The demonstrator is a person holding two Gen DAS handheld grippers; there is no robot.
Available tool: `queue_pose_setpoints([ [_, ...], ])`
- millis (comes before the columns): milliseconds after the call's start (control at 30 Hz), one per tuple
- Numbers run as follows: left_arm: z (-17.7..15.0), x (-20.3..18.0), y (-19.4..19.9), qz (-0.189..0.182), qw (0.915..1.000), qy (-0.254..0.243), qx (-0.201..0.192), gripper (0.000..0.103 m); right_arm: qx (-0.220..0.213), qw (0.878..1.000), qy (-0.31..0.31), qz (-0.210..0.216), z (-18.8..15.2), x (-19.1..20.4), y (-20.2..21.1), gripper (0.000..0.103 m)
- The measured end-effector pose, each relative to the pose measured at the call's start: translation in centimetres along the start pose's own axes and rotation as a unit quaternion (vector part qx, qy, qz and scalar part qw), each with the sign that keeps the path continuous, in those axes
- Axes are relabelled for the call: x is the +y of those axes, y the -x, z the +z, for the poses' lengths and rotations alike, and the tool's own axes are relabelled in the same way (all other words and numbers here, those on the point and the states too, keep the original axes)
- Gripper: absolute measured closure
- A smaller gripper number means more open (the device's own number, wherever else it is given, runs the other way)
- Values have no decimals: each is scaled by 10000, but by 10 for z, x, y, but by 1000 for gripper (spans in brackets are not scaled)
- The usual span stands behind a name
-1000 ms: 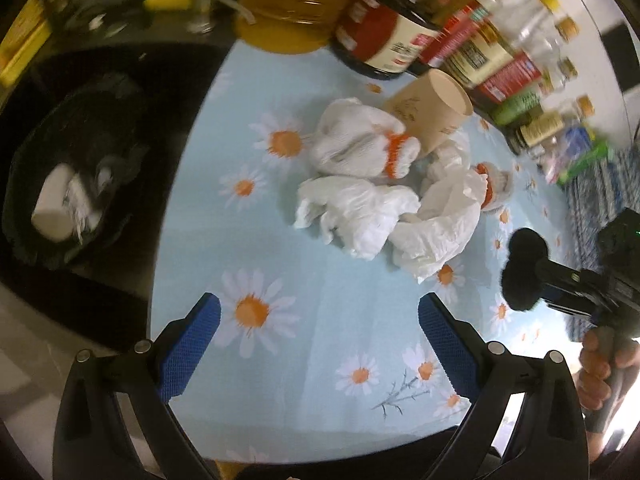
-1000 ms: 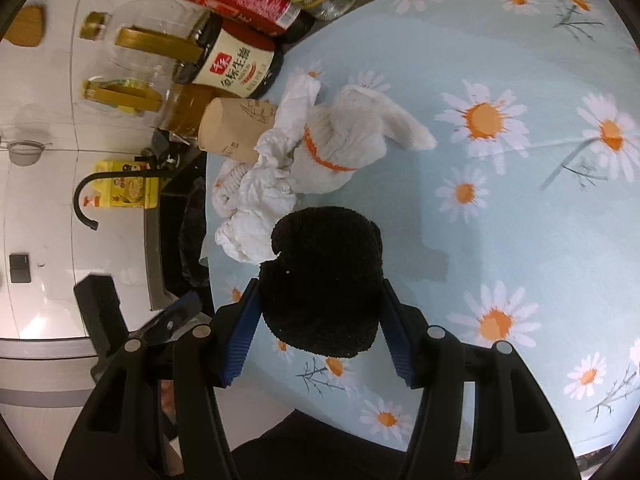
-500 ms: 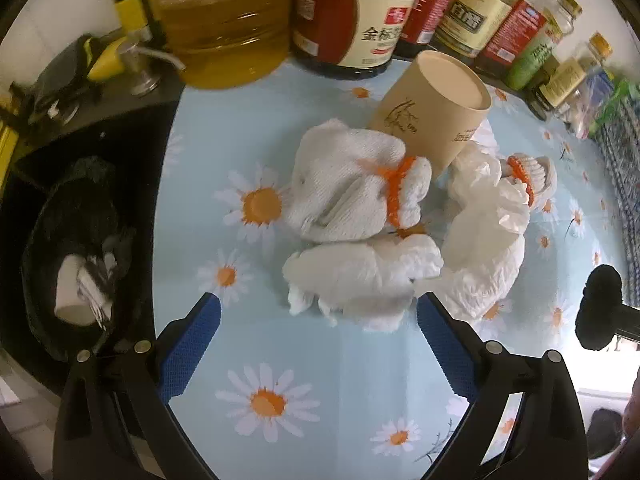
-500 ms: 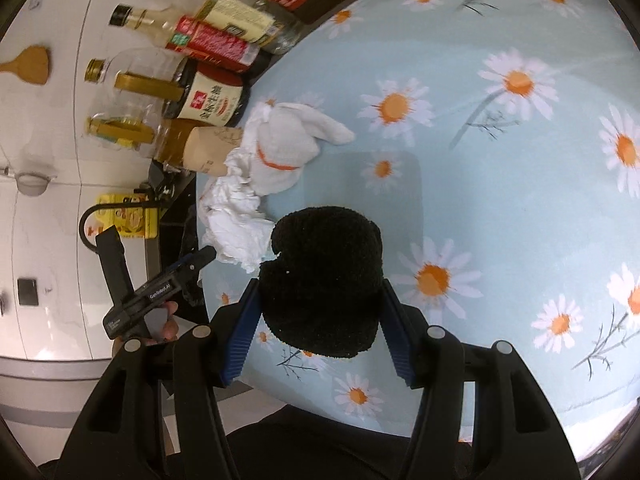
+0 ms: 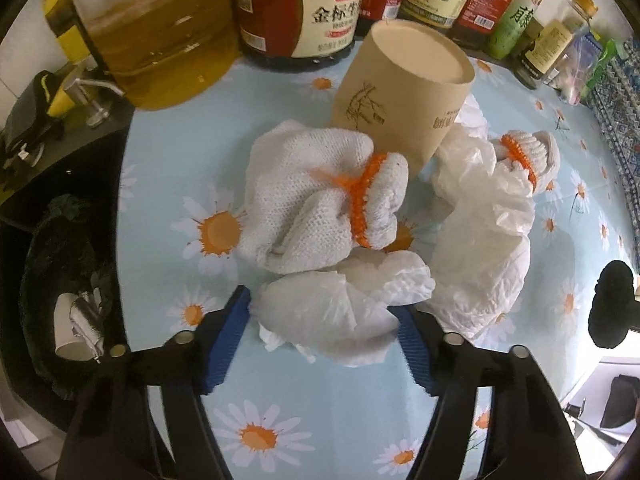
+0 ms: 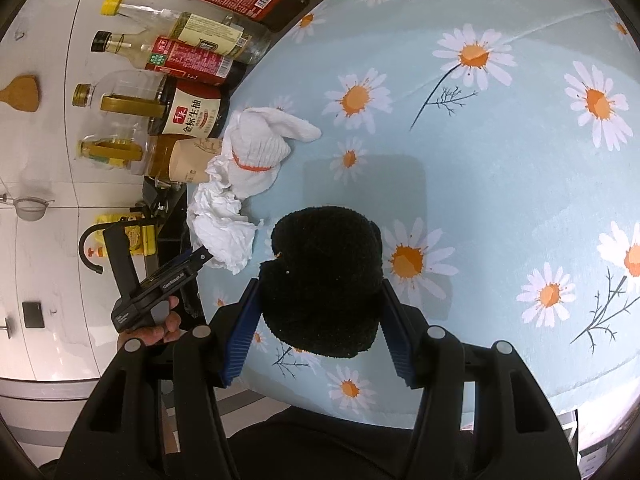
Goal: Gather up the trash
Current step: 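Grasp a crumpled white tissue with the left tool while the right tool holds the black ball, then carry the white tissue and black ball over the trash bag in the sink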
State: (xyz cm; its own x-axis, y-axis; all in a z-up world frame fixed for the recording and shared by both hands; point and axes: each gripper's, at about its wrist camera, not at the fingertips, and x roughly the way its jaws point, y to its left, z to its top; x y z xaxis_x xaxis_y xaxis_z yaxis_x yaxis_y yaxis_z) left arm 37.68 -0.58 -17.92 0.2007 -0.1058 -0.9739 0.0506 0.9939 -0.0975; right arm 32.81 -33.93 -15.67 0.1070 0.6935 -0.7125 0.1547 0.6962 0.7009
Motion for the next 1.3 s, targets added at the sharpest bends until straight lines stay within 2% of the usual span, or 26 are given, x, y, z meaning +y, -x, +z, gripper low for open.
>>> queue_pose_setpoints([
  [267,-5,2,-2,-160,9999,36,-41,63,45,10000,22,21,-2,0,-3,45],
  [367,-7,6,2,-192,9997,120,-109,67,71,9999,81,19,-2,3,-3,45],
  [633,-17,12,16,-253,9991,241,-237,69,119,9996,257,60,-1,11,-5,45],
  [933,-37,25,40,-273,9980,479,-302,69,417,9974,584,110,-2,33,-21,45],
  [1300,-60,59,64,-303,9967,694,-280,69,991,9897,1024,100,-16,86,-72,45],
])
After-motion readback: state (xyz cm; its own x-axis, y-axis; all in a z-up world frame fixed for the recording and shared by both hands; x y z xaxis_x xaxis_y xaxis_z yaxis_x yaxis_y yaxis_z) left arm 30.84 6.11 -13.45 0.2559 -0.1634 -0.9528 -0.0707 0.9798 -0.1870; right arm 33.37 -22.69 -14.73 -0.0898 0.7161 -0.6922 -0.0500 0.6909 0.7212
